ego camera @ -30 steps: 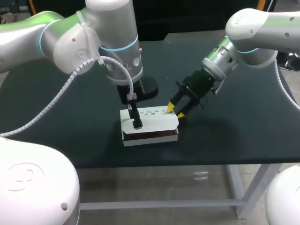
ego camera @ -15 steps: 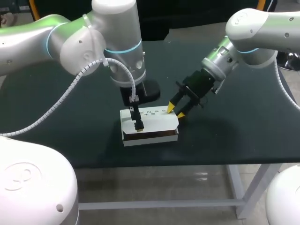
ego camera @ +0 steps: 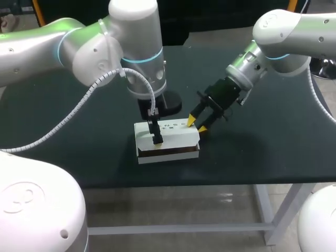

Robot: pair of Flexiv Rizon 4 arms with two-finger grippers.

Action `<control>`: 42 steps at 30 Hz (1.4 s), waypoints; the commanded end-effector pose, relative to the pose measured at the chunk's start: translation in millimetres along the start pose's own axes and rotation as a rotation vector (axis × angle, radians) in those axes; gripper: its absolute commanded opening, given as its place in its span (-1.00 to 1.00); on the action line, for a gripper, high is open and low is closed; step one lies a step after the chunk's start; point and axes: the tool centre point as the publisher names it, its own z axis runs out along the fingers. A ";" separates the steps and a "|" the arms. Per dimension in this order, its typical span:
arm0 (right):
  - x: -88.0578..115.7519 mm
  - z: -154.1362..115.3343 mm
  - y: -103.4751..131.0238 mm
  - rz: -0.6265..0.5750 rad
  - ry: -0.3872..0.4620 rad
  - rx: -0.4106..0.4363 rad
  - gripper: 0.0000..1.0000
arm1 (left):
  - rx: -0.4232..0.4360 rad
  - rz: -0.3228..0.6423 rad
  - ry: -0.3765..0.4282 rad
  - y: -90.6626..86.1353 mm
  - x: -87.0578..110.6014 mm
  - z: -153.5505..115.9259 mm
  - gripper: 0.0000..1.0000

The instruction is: Assemble the packaging by folding the flat box into shape, placing the metal phone stand inside, and closing the box properly

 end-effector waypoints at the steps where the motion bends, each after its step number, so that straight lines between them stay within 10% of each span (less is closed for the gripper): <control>1: 0.7 1.0 0.6 0.000 -0.001 0.001 -0.25 | -0.009 0.001 -0.025 -3.5 1.4 3.2 0.67; 17: 0.7 1.0 0.6 0.000 -0.001 0.001 -0.25 | -0.006 -0.011 -0.145 -7.8 1.0 10.4 0.46; 24: 0.7 1.0 0.6 0.000 -0.001 0.001 -0.25 | 0.005 -0.027 -0.192 -8.9 0.8 11.3 -0.05; 42: 0.7 1.0 0.6 0.000 -0.001 0.001 -0.27 | -0.002 -0.004 -0.288 -11.9 5.0 18.0 -0.21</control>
